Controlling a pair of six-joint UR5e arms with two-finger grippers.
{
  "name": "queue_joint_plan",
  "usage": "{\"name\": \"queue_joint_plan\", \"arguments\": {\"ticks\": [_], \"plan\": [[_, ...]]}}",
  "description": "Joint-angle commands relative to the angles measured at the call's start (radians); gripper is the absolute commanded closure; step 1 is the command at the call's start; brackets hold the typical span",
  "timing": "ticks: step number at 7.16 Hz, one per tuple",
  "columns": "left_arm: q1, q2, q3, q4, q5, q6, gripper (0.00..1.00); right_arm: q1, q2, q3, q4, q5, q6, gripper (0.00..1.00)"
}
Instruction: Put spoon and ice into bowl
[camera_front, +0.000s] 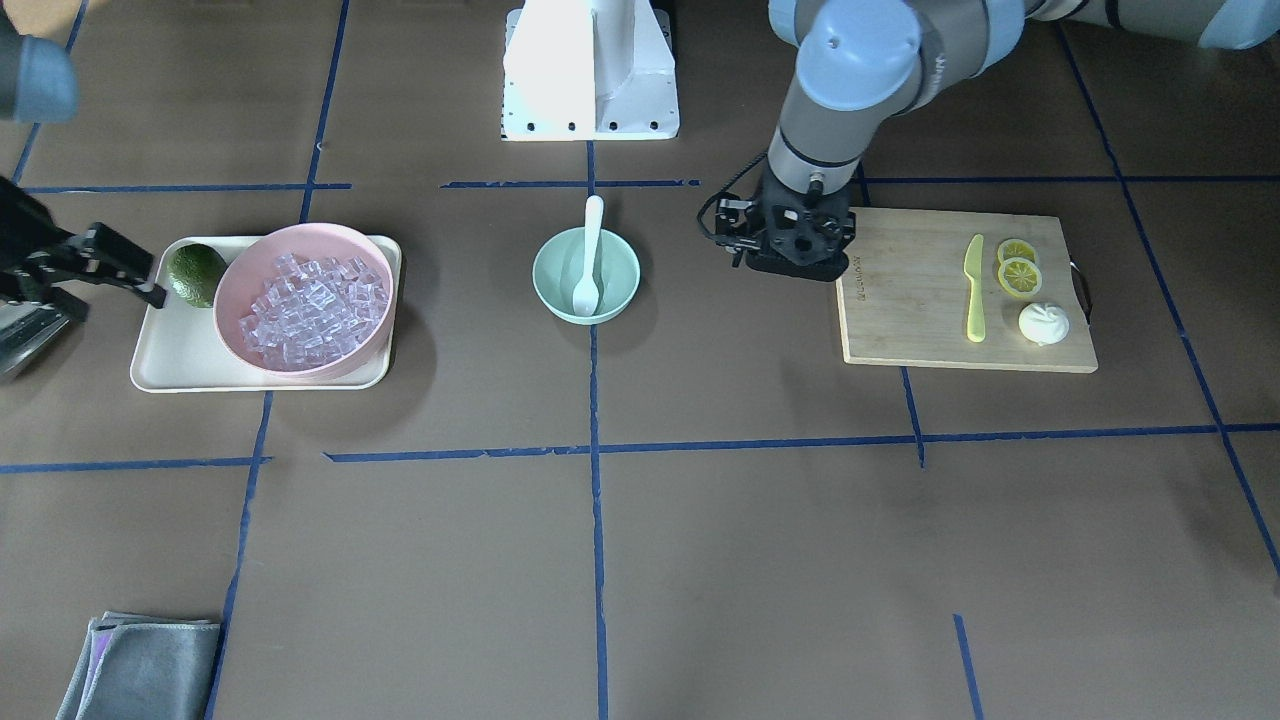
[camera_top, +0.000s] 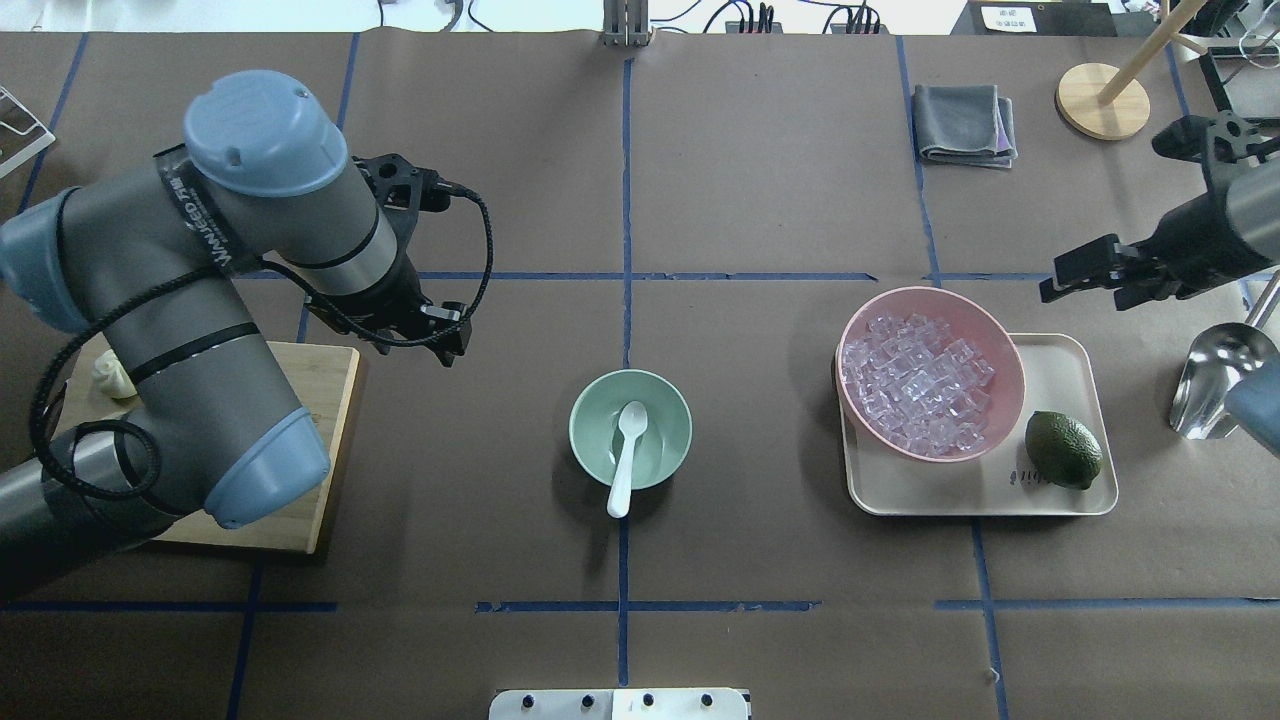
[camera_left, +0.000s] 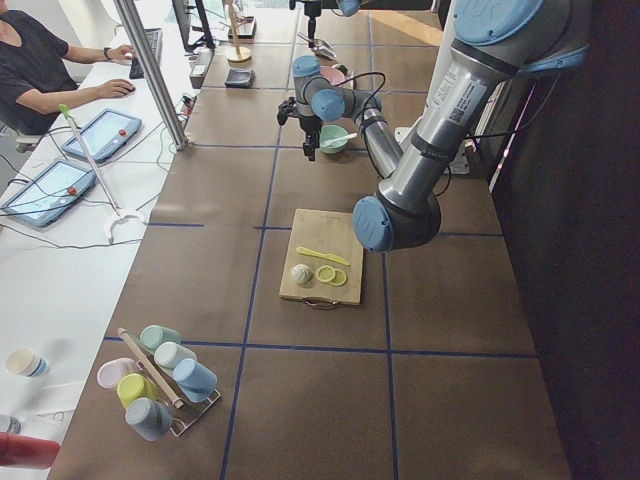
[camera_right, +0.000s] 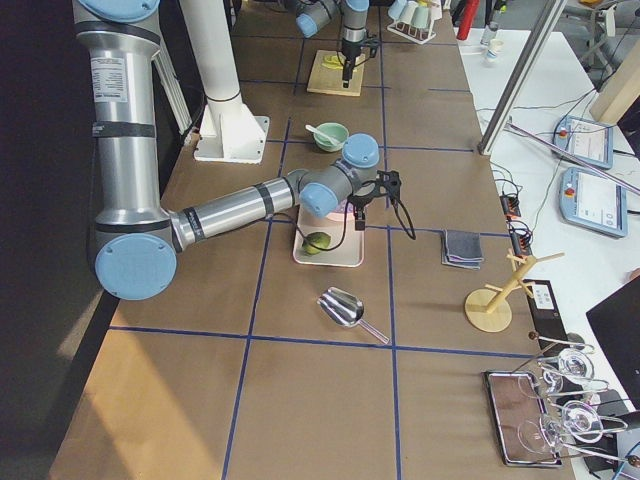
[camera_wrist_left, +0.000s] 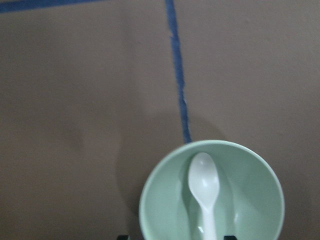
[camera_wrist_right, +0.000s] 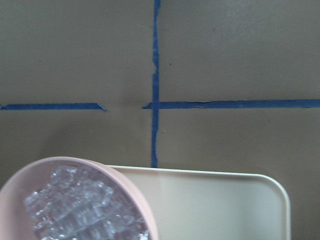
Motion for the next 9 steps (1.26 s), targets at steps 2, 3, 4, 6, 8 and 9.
{"name": "queue_joint_plan", "arguments": {"ticks": [2, 3, 4, 6, 8, 9], "plan": [[-0.022, 0.068, -0.026, -0.004, -0.028, 0.020, 0.25, -0.236, 0.061, 0.073, -0.101, -0.178, 0.436, 0.04], [-0.020, 0.068, -0.026, -0.004, -0.028, 0.019, 0.22, -0.253, 0.060, 0.085, -0.150, -0.222, 0.457, 0.04], [-0.020, 0.068, -0.026, -0.004, -0.028, 0.019, 0.20, -0.292, 0.063, 0.084, -0.150, -0.236, 0.568, 0.06], [-0.020, 0.068, -0.026, -0.004, -0.028, 0.019, 0.19, -0.349, 0.089, 0.068, -0.152, -0.283, 0.650, 0.09], [-0.017, 0.069, -0.026, -0.004, -0.028, 0.019, 0.19, -0.350, 0.091, 0.058, -0.152, -0.306, 0.650, 0.12], [-0.017, 0.069, -0.024, -0.004, -0.028, 0.019, 0.19, -0.350, 0.091, 0.050, -0.152, -0.342, 0.649, 0.17]]}}
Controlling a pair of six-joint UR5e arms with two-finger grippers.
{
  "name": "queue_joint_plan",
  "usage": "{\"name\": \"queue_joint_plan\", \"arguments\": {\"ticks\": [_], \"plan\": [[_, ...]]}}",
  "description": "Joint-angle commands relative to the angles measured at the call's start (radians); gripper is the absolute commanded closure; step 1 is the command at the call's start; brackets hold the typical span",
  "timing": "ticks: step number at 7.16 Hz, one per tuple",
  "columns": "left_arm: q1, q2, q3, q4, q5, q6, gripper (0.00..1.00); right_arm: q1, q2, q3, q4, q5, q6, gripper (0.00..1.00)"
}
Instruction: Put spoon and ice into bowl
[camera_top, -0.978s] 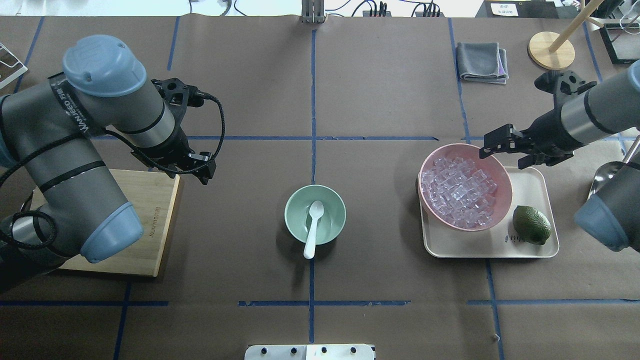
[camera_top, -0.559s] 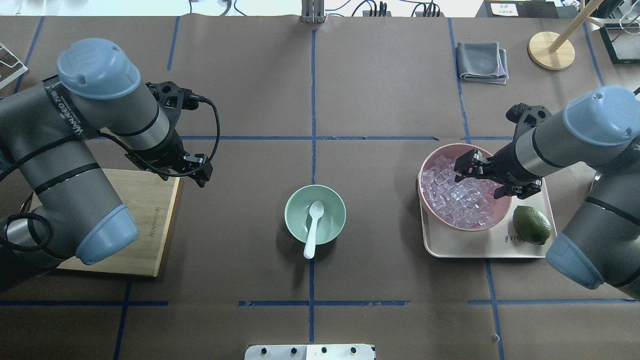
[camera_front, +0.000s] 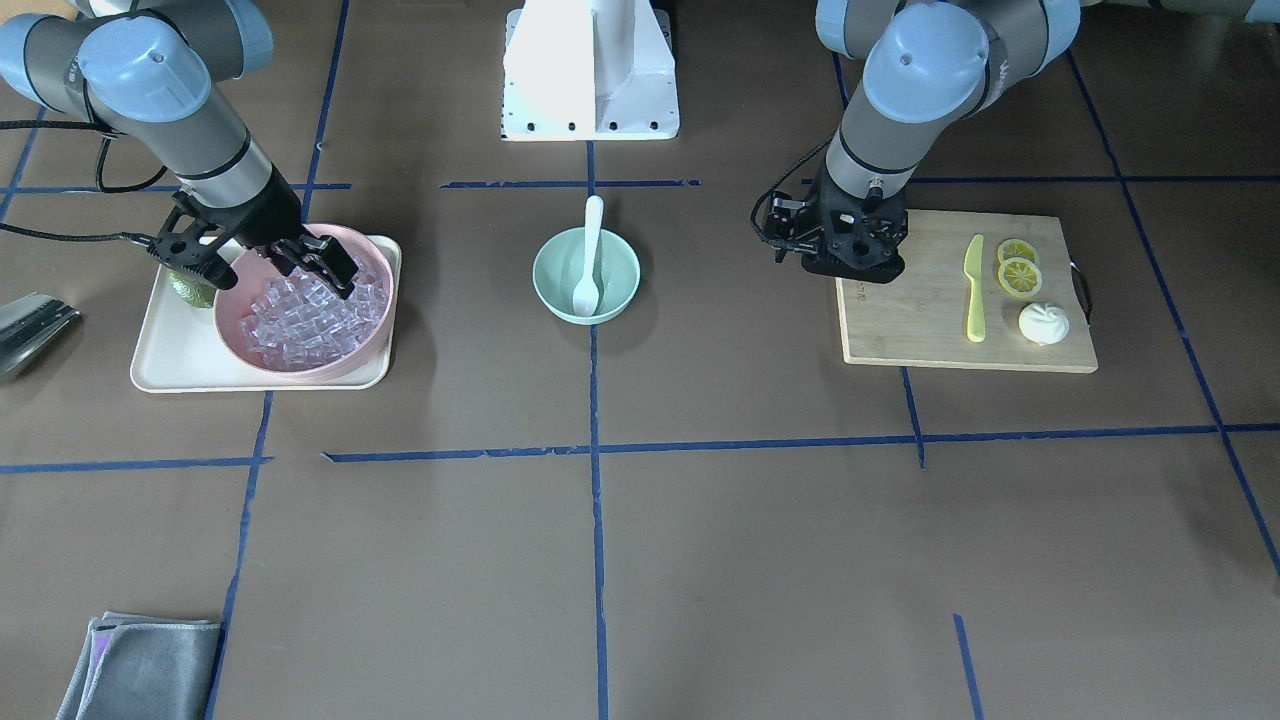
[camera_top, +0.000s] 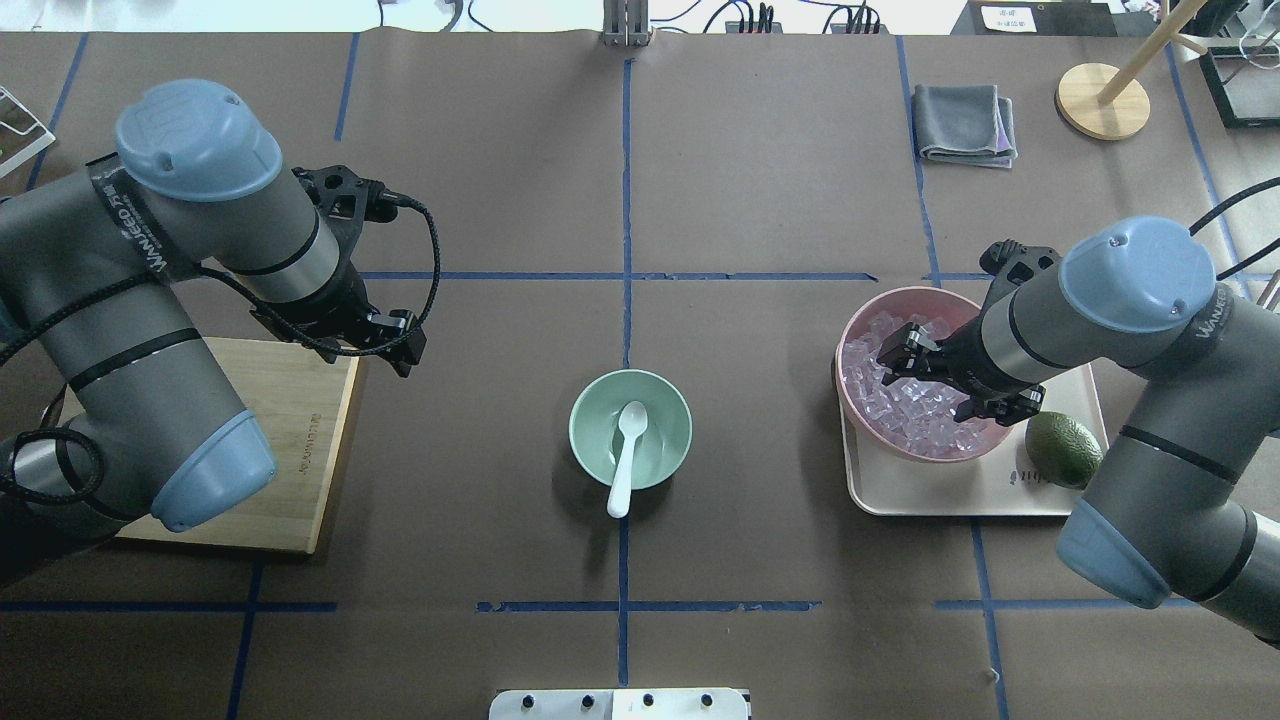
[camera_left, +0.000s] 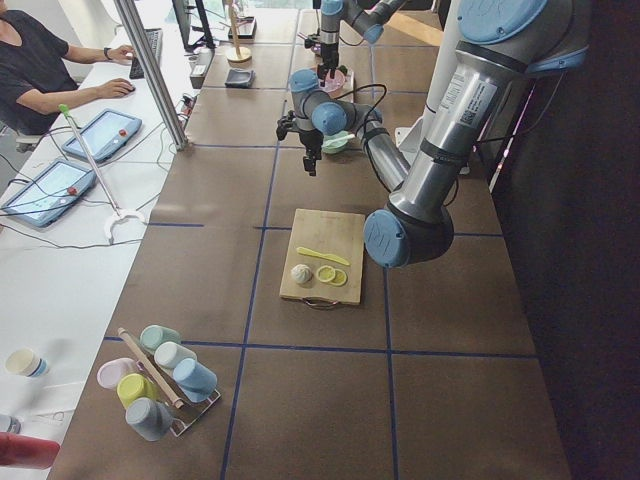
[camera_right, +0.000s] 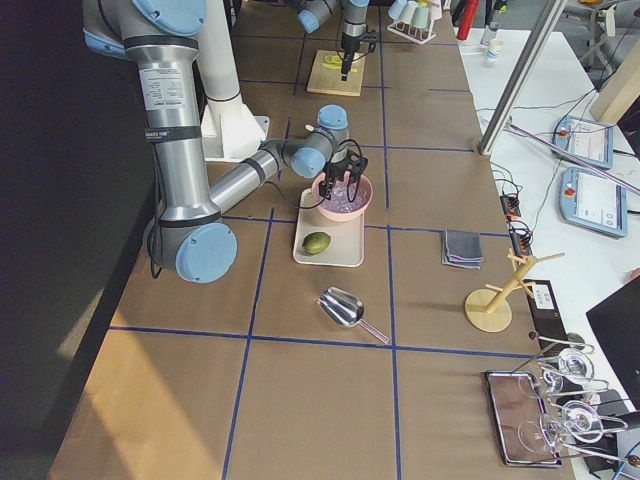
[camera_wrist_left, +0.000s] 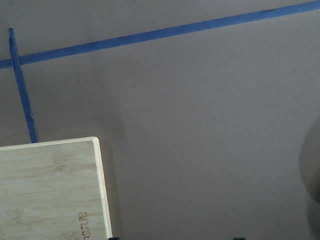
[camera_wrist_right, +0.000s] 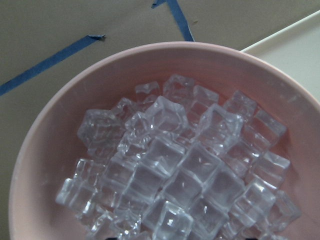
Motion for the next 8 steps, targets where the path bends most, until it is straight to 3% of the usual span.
{"name": "queue_joint_plan", "arguments": {"ticks": [1, 3, 4, 5, 6, 8], "plan": [[0.001, 0.000, 0.000, 0.000, 0.000, 0.000, 0.19, 0.000, 0.000, -0.015, 0.000, -0.037, 0.001, 0.23], [0.001, 0.000, 0.000, -0.002, 0.002, 0.002, 0.19, -0.003, -0.002, -0.017, 0.000, -0.036, 0.002, 0.28], [0.001, 0.000, -0.002, -0.002, 0.002, 0.000, 0.19, -0.003, -0.001, -0.012, 0.000, -0.033, 0.002, 0.41], [0.002, 0.000, -0.002, -0.002, 0.002, 0.000, 0.19, -0.003, -0.001, -0.009, 0.000, -0.028, 0.004, 0.81], [0.001, 0.000, -0.003, -0.002, 0.000, 0.000, 0.19, -0.003, 0.001, -0.007, 0.001, -0.028, 0.004, 0.97], [0.001, 0.000, -0.003, 0.000, 0.000, 0.000, 0.19, -0.003, 0.004, 0.002, 0.001, -0.027, 0.004, 1.00]]}}
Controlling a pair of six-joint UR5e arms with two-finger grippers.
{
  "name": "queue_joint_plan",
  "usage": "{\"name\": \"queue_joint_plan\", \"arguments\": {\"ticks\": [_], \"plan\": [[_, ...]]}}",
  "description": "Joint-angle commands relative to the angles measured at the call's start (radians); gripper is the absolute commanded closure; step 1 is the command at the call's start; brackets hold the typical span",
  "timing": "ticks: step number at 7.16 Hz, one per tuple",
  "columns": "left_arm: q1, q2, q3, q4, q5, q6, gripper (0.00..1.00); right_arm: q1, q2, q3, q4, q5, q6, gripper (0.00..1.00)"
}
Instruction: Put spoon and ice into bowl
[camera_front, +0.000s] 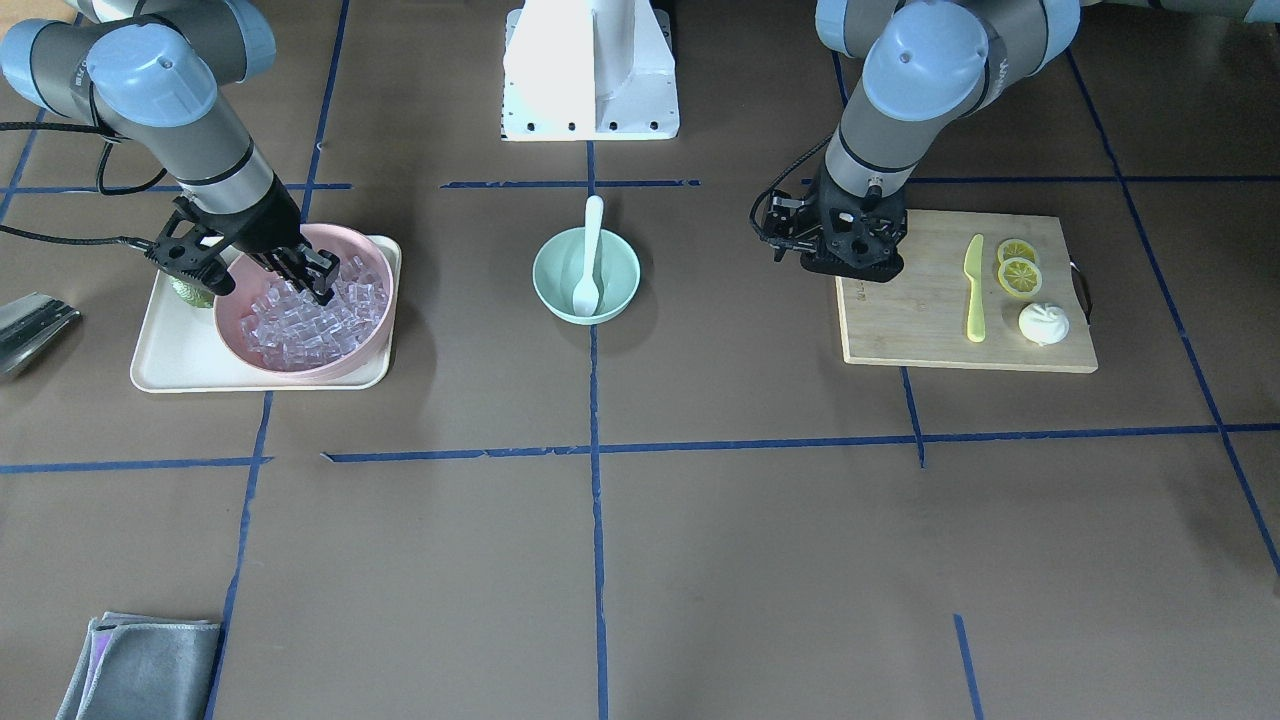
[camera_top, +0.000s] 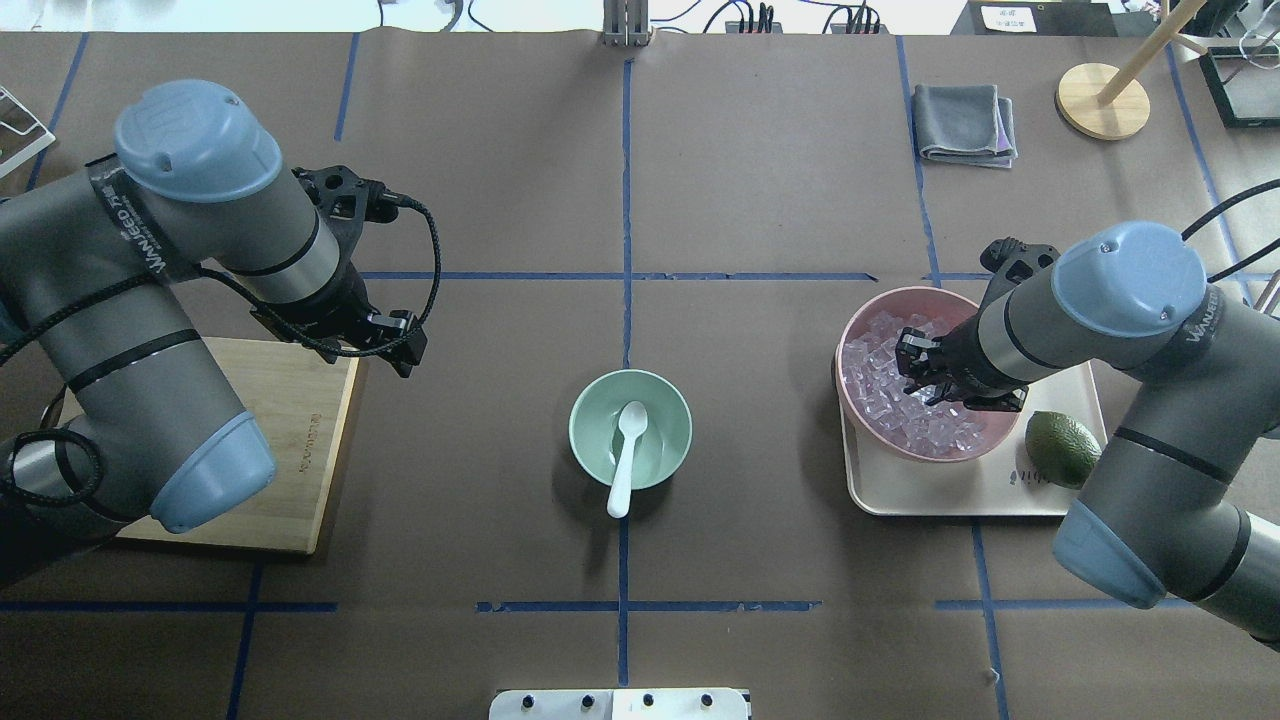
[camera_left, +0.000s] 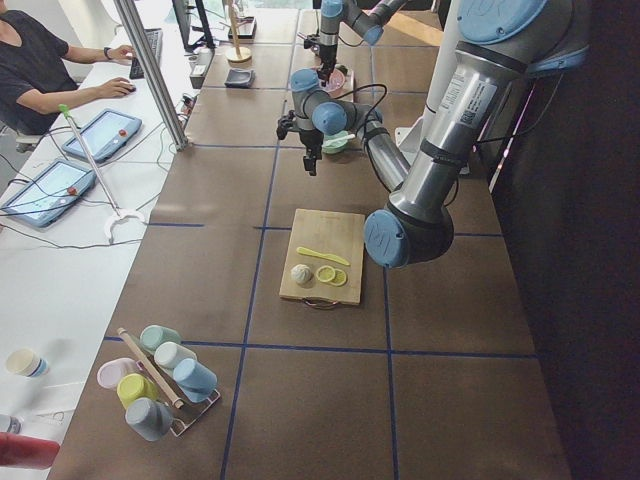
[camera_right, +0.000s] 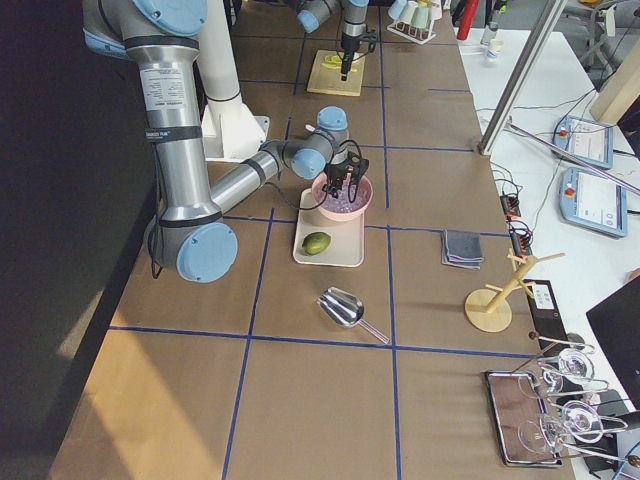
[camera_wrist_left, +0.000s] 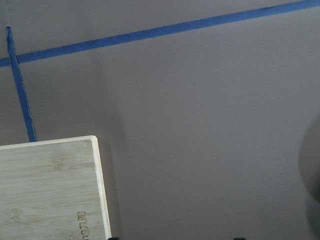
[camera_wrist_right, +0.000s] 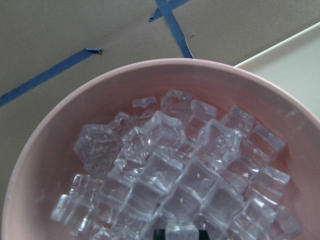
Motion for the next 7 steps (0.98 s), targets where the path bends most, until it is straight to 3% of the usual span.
{"name": "queue_joint_plan", "arguments": {"ticks": [1, 2, 4, 5, 6, 7], "plan": [[-0.002, 0.000, -0.002, 0.000, 0.000, 0.002, 0.18, 0.000, 0.003, 0.027, -0.001, 0.004, 0.000, 1.00], [-0.006, 0.002, -0.016, 0.000, 0.000, 0.005, 0.18, 0.000, 0.018, 0.081, -0.012, 0.014, 0.000, 1.00], [-0.016, 0.116, -0.142, 0.001, 0.000, 0.012, 0.18, -0.020, 0.274, 0.076, -0.171, 0.012, 0.058, 1.00], [-0.029, 0.133, -0.166, 0.003, -0.002, 0.011, 0.18, -0.079, 0.324, 0.055, -0.184, 0.010, 0.066, 1.00], [-0.043, 0.158, -0.180, 0.003, -0.002, 0.011, 0.10, -0.138, 0.374, 0.010, -0.178, 0.004, 0.063, 1.00], [-0.052, 0.176, -0.192, 0.003, -0.012, 0.011, 0.09, -0.161, 0.473, -0.093, -0.178, 0.002, 0.068, 1.00]]}}
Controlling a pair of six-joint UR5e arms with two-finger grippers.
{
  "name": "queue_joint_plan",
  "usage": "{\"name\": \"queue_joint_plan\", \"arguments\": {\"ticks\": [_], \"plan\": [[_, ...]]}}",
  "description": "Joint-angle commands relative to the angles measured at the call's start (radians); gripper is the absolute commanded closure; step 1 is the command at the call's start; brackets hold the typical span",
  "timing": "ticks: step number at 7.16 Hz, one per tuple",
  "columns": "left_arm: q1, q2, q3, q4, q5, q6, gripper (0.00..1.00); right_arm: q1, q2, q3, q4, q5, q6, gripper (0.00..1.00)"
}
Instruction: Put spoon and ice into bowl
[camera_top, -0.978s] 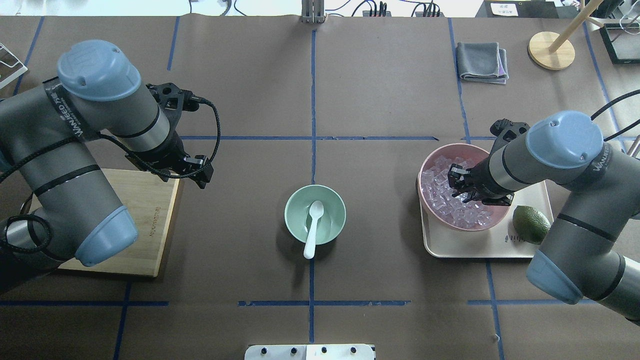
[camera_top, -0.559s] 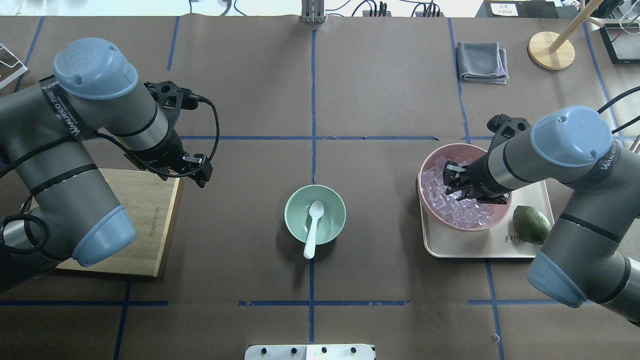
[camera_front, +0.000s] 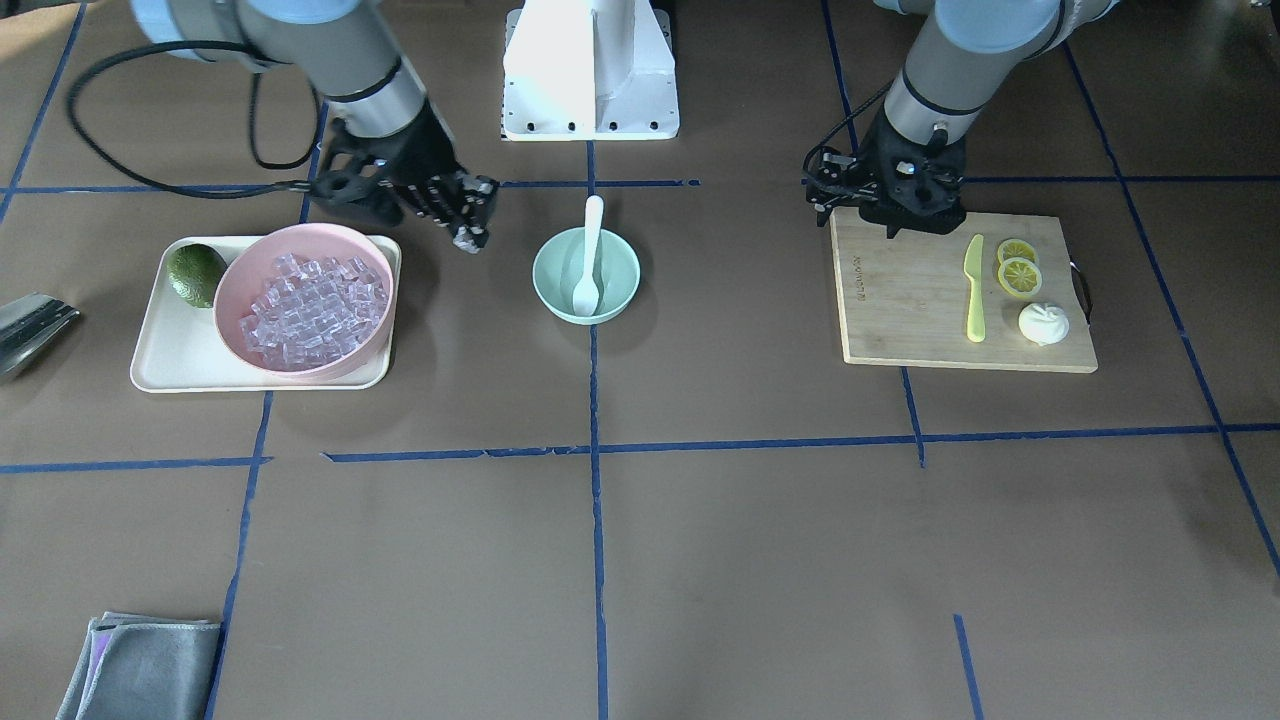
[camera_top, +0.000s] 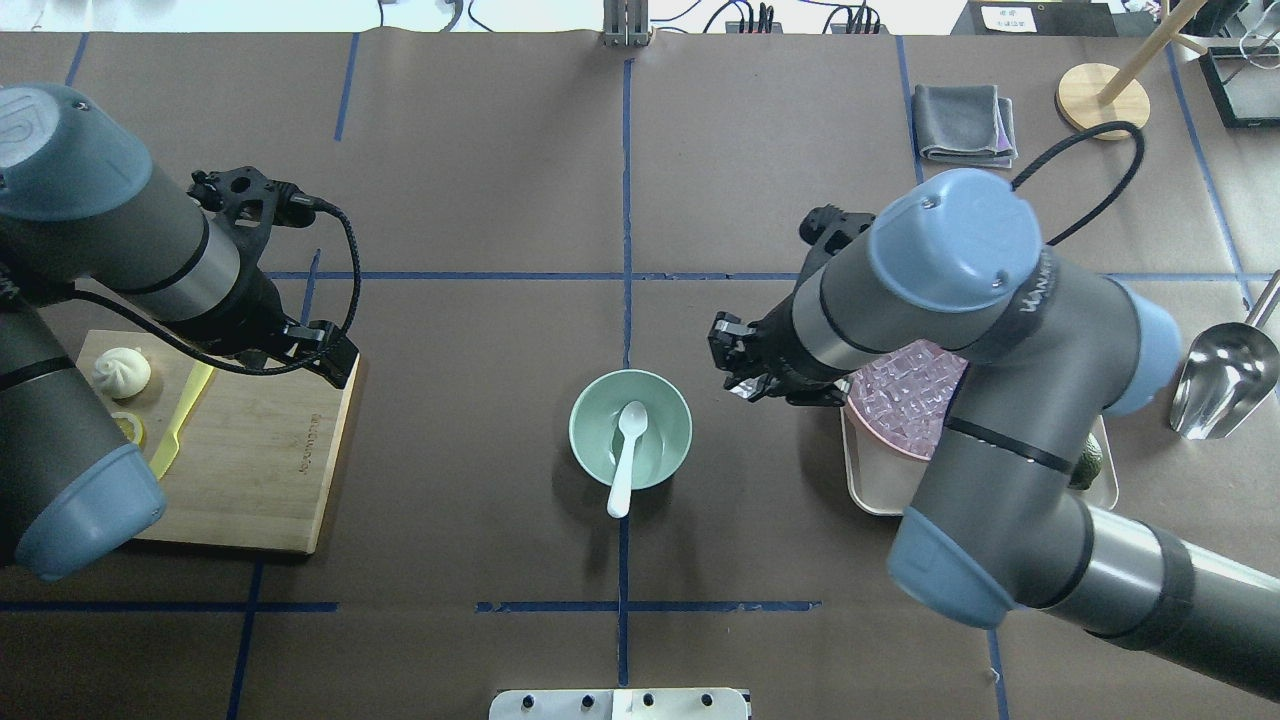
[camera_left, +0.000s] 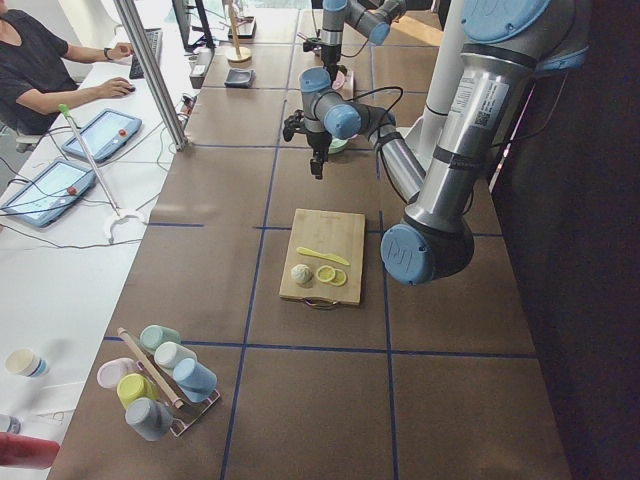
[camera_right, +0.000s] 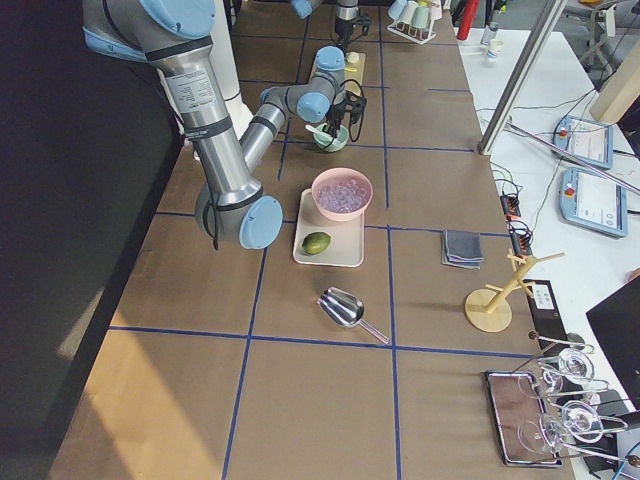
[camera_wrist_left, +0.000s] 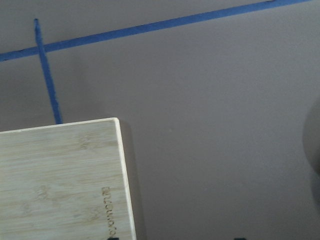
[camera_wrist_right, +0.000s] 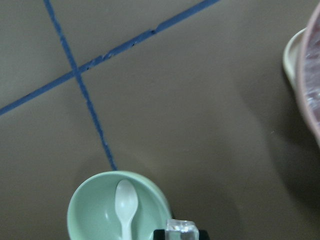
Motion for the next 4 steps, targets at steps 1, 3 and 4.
{"name": "queue_joint_plan", "arguments": {"ticks": [1, 3, 4], "plan": [[-0.013, 0.026, -0.021, 0.000, -0.008, -0.002, 0.07, -0.061, 0.145, -0.164, -0.003, -0.006, 0.013, 0.97], [-0.011, 0.026, -0.021, -0.001, -0.008, -0.002, 0.05, -0.075, 0.151, -0.245, 0.132, -0.019, 0.020, 0.79], [-0.011, 0.026, -0.021, -0.001, -0.007, -0.005, 0.05, -0.081, 0.147, -0.250, 0.141, -0.019, 0.021, 0.42]]}}
